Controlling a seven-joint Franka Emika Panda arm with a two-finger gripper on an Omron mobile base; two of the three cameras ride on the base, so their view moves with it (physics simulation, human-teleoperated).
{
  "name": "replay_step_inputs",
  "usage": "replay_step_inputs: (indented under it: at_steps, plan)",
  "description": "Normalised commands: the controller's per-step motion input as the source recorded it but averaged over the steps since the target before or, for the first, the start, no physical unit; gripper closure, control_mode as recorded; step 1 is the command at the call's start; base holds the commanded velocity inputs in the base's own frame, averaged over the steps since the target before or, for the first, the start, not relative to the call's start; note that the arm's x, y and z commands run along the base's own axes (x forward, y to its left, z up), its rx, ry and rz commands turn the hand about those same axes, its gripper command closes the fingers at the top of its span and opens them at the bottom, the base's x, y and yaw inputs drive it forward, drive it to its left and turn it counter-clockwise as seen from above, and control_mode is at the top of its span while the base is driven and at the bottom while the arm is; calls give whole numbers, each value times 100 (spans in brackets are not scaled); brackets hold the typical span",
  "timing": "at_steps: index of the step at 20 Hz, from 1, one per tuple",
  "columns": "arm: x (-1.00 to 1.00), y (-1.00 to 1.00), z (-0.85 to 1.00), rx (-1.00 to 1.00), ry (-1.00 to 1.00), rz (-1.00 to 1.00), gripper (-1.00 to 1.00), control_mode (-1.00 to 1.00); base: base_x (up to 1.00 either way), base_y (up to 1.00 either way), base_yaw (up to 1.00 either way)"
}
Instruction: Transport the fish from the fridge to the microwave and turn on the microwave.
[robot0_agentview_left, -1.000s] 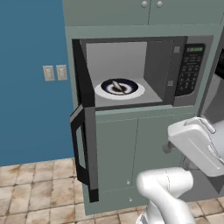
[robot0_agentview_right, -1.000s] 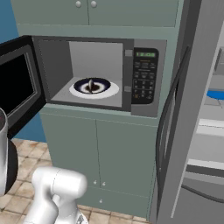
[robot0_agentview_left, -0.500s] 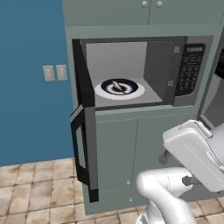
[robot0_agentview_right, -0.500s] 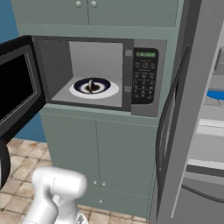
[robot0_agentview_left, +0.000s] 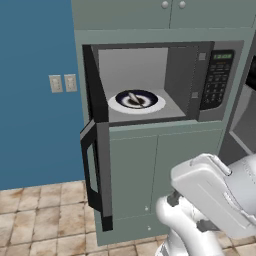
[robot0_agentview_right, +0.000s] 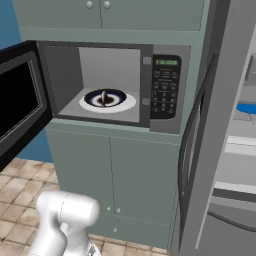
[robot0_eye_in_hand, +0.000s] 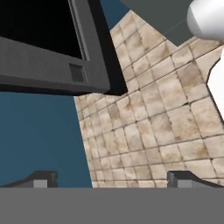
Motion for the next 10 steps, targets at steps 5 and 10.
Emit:
replay_step_inputs:
  at_steps: [5, 10]
  plan:
    - [-4, 43, -8, 0, 0, -1, -100, -100, 0, 0, 0]
    - [0, 46, -6, 0, 0, -3, -100, -100, 0, 0, 0]
